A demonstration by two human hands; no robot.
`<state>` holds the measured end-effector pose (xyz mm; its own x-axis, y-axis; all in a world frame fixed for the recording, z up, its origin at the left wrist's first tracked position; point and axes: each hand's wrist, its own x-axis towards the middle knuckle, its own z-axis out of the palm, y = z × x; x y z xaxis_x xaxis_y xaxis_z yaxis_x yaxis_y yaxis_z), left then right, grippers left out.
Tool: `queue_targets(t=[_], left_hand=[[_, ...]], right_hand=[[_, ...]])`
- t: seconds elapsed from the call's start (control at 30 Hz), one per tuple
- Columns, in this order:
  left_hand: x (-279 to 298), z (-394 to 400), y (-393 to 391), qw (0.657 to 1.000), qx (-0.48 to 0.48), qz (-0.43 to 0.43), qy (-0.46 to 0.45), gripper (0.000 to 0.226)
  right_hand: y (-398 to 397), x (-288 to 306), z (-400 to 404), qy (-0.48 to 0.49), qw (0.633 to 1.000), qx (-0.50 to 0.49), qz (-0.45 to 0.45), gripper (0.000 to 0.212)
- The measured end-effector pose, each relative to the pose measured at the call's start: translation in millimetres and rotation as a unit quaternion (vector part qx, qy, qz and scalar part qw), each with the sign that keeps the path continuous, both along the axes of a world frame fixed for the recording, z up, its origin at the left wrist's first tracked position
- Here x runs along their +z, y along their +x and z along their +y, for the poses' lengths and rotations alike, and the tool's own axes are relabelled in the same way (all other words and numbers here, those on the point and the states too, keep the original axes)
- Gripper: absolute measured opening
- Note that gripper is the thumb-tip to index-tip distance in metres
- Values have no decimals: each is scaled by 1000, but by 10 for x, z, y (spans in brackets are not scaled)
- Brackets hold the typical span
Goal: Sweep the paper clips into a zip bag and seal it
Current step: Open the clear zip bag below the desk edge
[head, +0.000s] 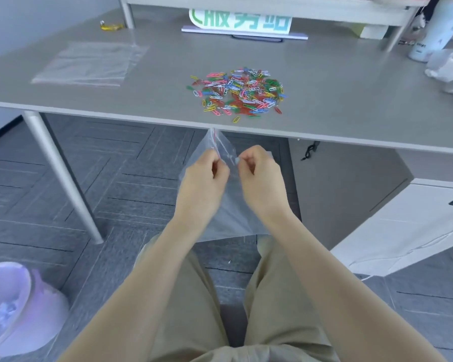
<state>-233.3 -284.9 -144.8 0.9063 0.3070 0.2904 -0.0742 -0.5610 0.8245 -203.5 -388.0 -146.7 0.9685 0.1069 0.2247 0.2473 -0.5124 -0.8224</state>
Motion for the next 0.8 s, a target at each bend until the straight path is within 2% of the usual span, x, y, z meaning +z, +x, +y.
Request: queue_targets(t=[0.17,0.27,0.37,0.5,0.6,0.73,0.8], left_hand=[[-49,131,-30,998,7,44,54,22],[-60,267,10,992,24,84,94,19],[-93,223,84,991,19,121,59,19],[-107,89,185,987,33,157,22,17],[-63,135,210,985,52,161,28,17],[-26,328,138,984,52,164,50,24],[-3,431,91,982,61,166,65,26]], right_hand=[[263,10,-278,-28,997,-77,-12,14],[372,-3,-416,-70,994,-88,2,15],[338,-12,-324,-107,991,-78,-3,14],[111,81,-82,-91,991,-14,-96,17],[-7,62,28,-99,992,76,-23,16],[71,-76,-91,-267,947,119,133,25],[130,-103,-180,-310,927,125,172,30]])
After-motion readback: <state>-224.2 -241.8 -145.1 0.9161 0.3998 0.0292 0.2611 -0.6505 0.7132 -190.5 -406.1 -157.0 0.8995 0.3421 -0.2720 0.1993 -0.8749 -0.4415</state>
